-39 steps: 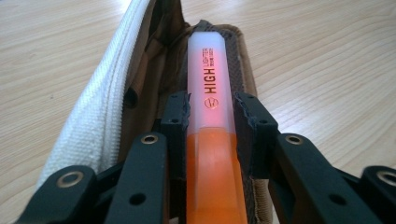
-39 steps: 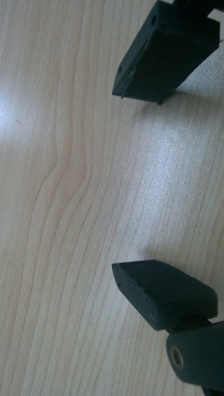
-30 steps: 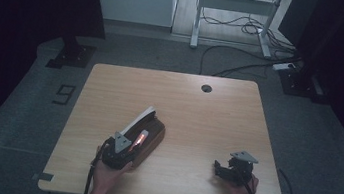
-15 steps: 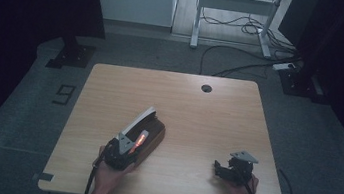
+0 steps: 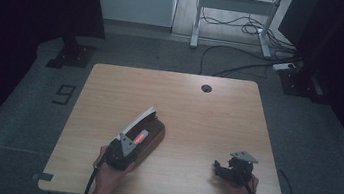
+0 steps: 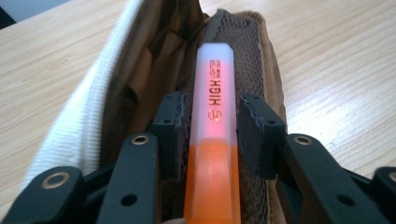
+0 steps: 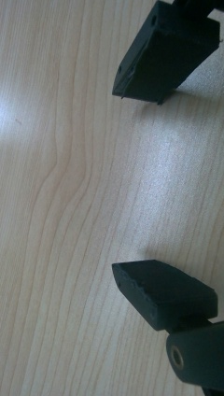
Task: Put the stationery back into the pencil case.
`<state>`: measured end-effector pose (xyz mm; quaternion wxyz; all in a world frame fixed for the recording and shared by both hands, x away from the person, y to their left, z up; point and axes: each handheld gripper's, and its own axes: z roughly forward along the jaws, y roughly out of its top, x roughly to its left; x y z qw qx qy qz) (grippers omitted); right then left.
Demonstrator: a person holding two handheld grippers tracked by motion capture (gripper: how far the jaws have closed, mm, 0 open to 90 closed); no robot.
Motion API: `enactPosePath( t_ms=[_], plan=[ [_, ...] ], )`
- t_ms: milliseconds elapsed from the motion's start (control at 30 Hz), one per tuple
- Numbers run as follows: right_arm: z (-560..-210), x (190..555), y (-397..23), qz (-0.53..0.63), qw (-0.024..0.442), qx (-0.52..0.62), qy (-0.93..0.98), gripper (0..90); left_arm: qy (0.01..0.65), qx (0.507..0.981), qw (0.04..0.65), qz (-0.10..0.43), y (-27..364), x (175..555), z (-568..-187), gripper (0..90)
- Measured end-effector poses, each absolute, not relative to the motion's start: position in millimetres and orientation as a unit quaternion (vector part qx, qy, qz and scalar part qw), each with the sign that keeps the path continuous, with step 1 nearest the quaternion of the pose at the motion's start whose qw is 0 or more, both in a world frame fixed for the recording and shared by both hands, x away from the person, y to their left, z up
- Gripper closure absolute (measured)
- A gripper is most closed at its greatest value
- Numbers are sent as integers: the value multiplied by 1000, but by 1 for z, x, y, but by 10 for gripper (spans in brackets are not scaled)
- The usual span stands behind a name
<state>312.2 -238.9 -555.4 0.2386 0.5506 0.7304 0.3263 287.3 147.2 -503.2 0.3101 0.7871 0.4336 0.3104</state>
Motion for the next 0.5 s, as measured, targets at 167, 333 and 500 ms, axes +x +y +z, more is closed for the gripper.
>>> enactPosePath(
  t_ms=[167,333,500],
  plan=[
    [-555,312,-239,326,239,550,730,126,440,784,301,316,147,290,-505,617],
    [-555,312,-239,326,239,550,730,126,451,774,297,331,148,292,-504,620],
    [-555,312,-239,326,239,551,730,126,461,770,286,336,148,297,-507,601]
  ],
)
